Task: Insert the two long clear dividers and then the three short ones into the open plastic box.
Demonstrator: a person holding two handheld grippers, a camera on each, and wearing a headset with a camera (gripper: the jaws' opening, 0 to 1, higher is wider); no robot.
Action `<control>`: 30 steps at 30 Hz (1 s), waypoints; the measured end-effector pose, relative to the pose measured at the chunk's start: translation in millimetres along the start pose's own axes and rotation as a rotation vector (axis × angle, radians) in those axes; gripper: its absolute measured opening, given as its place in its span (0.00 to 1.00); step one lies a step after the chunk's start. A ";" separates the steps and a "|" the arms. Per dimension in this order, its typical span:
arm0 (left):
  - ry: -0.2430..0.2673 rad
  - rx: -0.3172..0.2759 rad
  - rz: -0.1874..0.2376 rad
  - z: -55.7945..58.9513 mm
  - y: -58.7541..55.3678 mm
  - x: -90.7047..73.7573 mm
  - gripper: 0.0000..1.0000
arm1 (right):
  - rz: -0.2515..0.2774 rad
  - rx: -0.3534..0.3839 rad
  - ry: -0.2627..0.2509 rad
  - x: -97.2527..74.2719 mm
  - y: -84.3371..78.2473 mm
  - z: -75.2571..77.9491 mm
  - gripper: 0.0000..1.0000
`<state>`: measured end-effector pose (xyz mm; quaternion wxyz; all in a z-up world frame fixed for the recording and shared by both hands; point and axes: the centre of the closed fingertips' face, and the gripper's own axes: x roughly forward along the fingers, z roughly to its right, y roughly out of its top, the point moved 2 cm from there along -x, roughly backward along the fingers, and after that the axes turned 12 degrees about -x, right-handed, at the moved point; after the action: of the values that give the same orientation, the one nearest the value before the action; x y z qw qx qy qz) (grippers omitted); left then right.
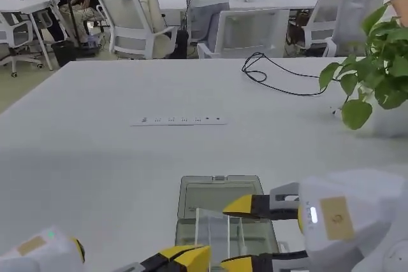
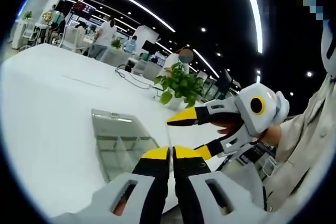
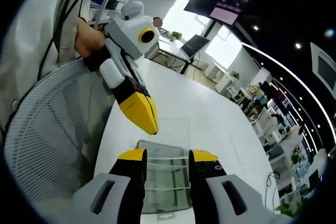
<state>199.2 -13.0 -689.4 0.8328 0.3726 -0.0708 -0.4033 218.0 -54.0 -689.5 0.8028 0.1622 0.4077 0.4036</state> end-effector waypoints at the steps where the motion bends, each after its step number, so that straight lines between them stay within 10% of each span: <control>1: 0.001 -0.019 -0.005 -0.9 0.3 0.4 0.00 | -0.002 -0.001 -0.002 0.3 -0.2 0.1 0.32; 13: 0.041 -0.088 -0.009 -2.3 4.0 1.4 0.00 | -0.013 -0.023 -0.037 0.3 -0.5 3.3 0.35; 20: 0.125 0.193 -0.111 -18.0 -3.6 -4.5 0.00 | 0.023 0.071 -0.001 -1.7 1.3 0.4 0.36; 30: 0.086 0.558 -0.265 -18.3 -19.8 -3.8 0.00 | 0.082 0.241 0.092 -5.8 -0.4 -3.8 0.35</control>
<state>192.0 -7.8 -715.2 0.6408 0.6095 -0.0940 -0.4572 213.2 -59.1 -689.1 0.7409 0.2555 0.4825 0.3912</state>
